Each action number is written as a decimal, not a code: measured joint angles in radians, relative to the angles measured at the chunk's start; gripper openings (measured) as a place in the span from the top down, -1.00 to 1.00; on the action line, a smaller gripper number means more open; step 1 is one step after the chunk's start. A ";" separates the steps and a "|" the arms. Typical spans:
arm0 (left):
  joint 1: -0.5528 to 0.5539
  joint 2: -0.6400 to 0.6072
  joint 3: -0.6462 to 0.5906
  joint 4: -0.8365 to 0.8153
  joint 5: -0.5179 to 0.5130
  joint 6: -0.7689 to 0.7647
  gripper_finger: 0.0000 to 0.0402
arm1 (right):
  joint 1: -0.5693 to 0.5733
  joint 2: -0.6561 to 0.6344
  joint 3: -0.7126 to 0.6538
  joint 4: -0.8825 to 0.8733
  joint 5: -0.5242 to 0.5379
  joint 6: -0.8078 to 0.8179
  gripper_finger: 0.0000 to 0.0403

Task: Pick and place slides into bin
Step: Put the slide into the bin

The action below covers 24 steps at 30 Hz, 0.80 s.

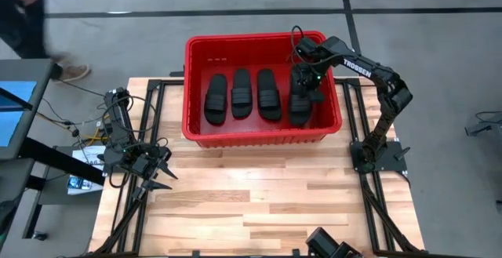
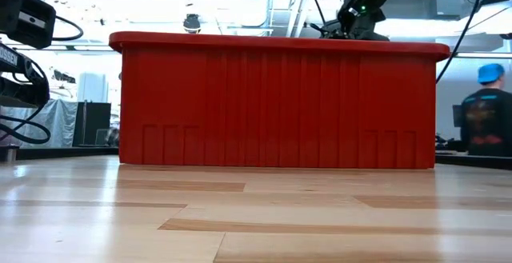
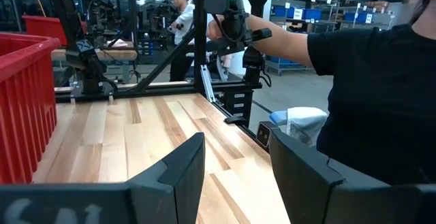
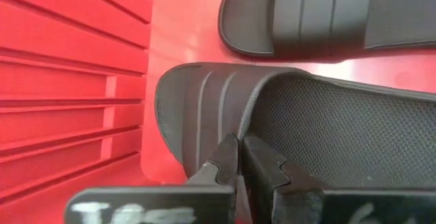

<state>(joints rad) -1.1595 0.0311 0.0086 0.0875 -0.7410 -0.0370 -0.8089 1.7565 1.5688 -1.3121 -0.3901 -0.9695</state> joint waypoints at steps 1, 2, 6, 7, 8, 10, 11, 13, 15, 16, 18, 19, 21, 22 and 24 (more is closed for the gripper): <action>0.000 0.000 0.000 0.000 0.000 0.000 0.22 | 0.000 0.000 0.000 0.000 0.002 0.000 1.00; 0.000 0.000 0.000 0.000 0.000 -0.001 0.22 | 0.000 0.000 0.000 0.000 0.002 0.000 1.00; 0.000 0.000 0.000 0.000 0.000 -0.006 0.22 | 0.000 0.000 0.000 0.000 0.002 0.000 1.00; 0.000 0.000 0.000 0.000 0.000 -0.004 0.22 | 0.000 0.000 0.000 0.000 0.002 0.000 1.00; 0.000 0.000 0.000 0.000 0.000 0.000 0.22 | 0.000 0.000 0.000 0.000 0.002 0.000 1.00; 0.000 0.000 0.000 0.000 0.000 -0.001 0.22 | 0.002 0.000 0.000 -0.001 0.002 0.000 1.00; 0.000 0.000 0.000 0.000 0.000 -0.002 0.22 | 0.004 0.000 0.000 -0.003 0.002 0.000 1.00; 0.000 0.000 0.000 0.000 0.000 -0.007 0.22 | 0.005 0.000 0.000 -0.005 0.002 0.000 1.00; 0.000 0.000 0.000 0.000 0.000 -0.005 0.22 | 0.009 0.000 0.000 -0.005 0.002 0.000 1.00; 0.000 0.000 0.000 0.000 0.000 0.000 0.22 | 0.010 0.000 0.000 -0.005 0.002 0.000 1.00; 0.000 0.000 0.000 0.000 0.000 0.000 0.22 | 0.010 0.000 0.000 -0.005 0.002 0.000 1.00; 0.000 0.000 0.000 0.000 0.000 -0.001 0.22 | 0.010 0.000 0.000 -0.005 0.002 0.000 1.00; 0.000 0.000 0.000 0.000 0.000 -0.007 0.22 | 0.010 0.000 0.000 -0.005 0.002 -0.004 1.00; 0.000 0.000 0.000 0.000 0.000 -0.007 0.22 | 0.010 0.000 0.000 -0.004 0.002 -0.009 1.00; 0.000 0.000 0.000 0.000 0.000 -0.001 0.22 | 0.010 0.000 0.000 0.000 0.003 -0.026 1.00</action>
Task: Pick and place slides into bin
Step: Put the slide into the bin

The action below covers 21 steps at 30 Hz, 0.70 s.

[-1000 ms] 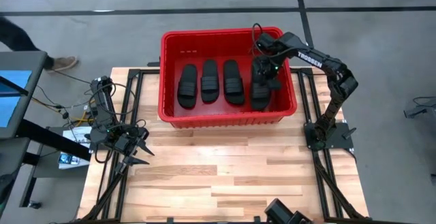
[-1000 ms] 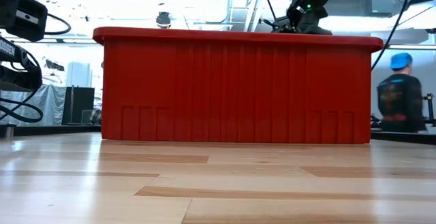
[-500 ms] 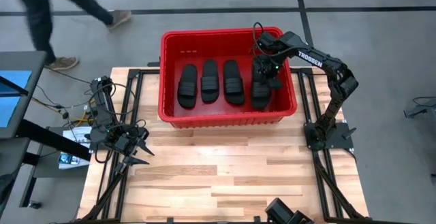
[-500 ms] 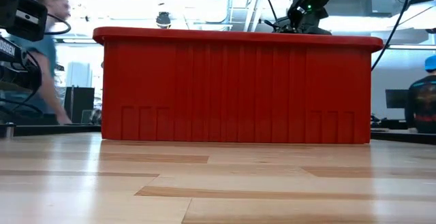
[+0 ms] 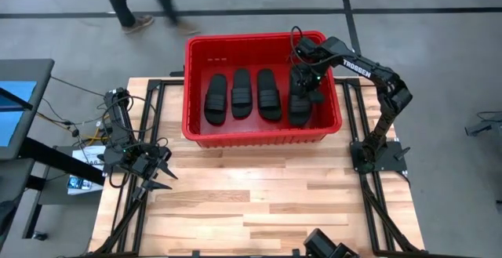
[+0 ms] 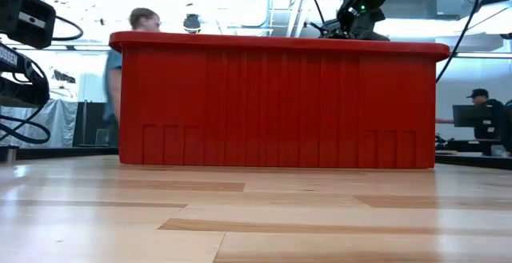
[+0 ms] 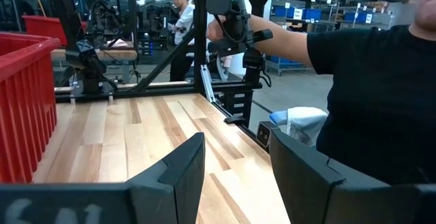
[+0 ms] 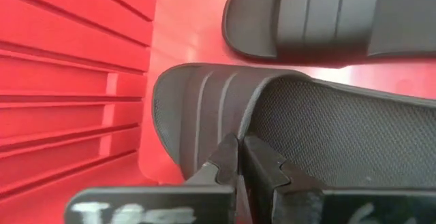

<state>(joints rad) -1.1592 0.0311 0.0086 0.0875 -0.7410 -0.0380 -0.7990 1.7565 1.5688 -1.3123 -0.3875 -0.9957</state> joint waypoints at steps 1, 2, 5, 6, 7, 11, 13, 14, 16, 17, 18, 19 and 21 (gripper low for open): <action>0.000 0.000 0.000 0.000 0.000 0.001 0.22 | 0.000 0.000 0.000 0.008 0.000 -0.004 1.00; 0.000 0.000 0.000 0.000 0.000 0.001 0.22 | 0.000 0.000 0.000 0.019 0.002 -0.006 1.00; 0.000 0.000 0.000 0.000 0.000 -0.006 0.22 | -0.001 0.000 0.000 0.035 0.003 -0.009 1.00; 0.000 0.000 0.000 0.000 0.000 -0.006 0.22 | -0.003 0.000 0.000 0.039 0.003 -0.016 1.00; 0.000 0.000 0.000 0.000 0.000 -0.005 0.22 | -0.007 0.000 0.000 0.042 0.003 -0.024 1.00; 0.000 0.000 0.000 0.000 0.000 0.000 0.22 | -0.009 0.017 0.004 0.062 0.004 -0.026 1.00; 0.000 0.000 0.000 0.000 0.000 -0.006 0.22 | -0.009 0.041 0.005 0.061 0.014 -0.024 1.00; 0.000 0.000 0.000 0.000 0.000 -0.006 0.22 | -0.009 0.055 0.005 0.062 0.026 -0.024 1.00; 0.000 0.000 0.000 0.000 0.000 -0.002 0.22 | -0.008 0.088 0.006 0.064 0.041 -0.024 1.00; 0.000 0.000 0.000 0.000 0.000 0.001 0.22 | -0.008 0.104 0.006 0.063 0.052 -0.023 1.00; 0.000 0.000 0.000 0.000 0.000 0.001 0.22 | -0.007 0.119 0.006 0.062 0.062 -0.023 1.00; 0.000 0.000 0.000 0.000 0.000 0.000 0.22 | -0.007 0.130 0.006 0.062 0.068 -0.023 1.00; 0.000 0.000 0.000 0.000 0.000 -0.006 0.22 | -0.007 0.149 0.007 0.061 0.074 -0.018 1.00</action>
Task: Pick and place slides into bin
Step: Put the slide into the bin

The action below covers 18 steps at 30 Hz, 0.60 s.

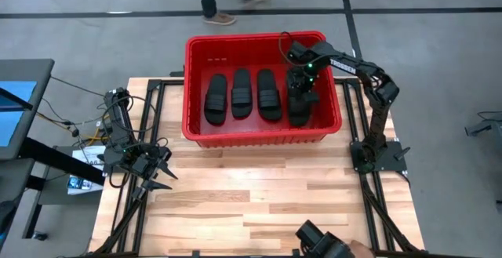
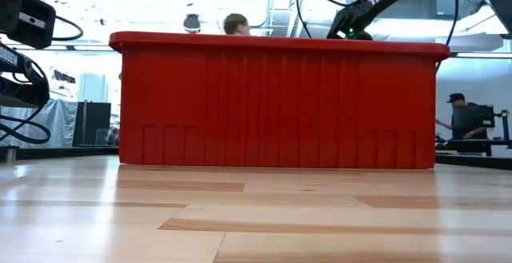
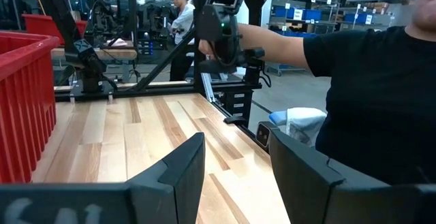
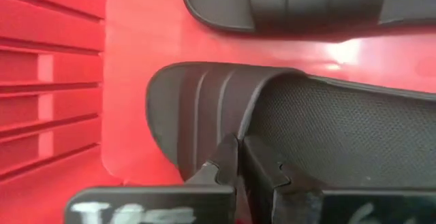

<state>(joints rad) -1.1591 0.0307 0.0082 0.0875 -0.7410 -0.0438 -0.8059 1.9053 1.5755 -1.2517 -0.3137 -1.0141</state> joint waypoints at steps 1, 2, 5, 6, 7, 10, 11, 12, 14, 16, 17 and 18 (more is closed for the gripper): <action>0.000 0.000 0.000 0.000 0.000 0.000 0.22 | -0.002 0.010 0.004 -0.003 0.002 0.004 1.00; 0.000 0.000 0.000 0.000 0.000 0.000 0.22 | -0.002 0.019 0.010 -0.002 0.002 0.009 1.00; 0.000 0.000 0.000 0.000 0.000 0.007 0.22 | -0.002 0.030 0.025 -0.001 0.000 0.018 1.00; 0.000 0.000 0.000 0.000 0.000 0.006 0.22 | -0.002 0.030 0.026 -0.003 0.001 0.016 1.00; 0.000 0.000 0.000 0.000 0.000 0.005 0.22 | -0.001 0.030 0.027 -0.002 0.000 0.012 1.00; 0.000 0.000 0.000 0.000 0.000 0.000 0.22 | 0.002 0.030 0.027 -0.001 0.000 0.011 1.00; 0.000 0.000 0.000 0.000 0.000 0.002 0.22 | 0.002 0.030 0.027 -0.004 0.000 0.012 1.00; 0.000 0.000 0.000 0.000 0.000 0.006 0.22 | 0.001 0.030 0.027 -0.006 0.000 0.012 1.00; 0.000 0.000 0.000 0.000 0.000 0.006 0.22 | -0.002 0.030 0.027 -0.007 -0.002 0.012 1.00; 0.000 0.000 0.000 0.000 0.000 0.001 0.22 | 0.001 0.030 0.027 -0.008 -0.002 0.012 1.00; 0.000 0.000 0.000 0.000 0.000 0.000 0.22 | 0.000 0.030 0.027 -0.008 -0.002 0.012 1.00; 0.000 0.000 0.000 0.000 0.000 0.000 0.22 | 0.000 0.030 0.027 -0.008 -0.002 0.016 1.00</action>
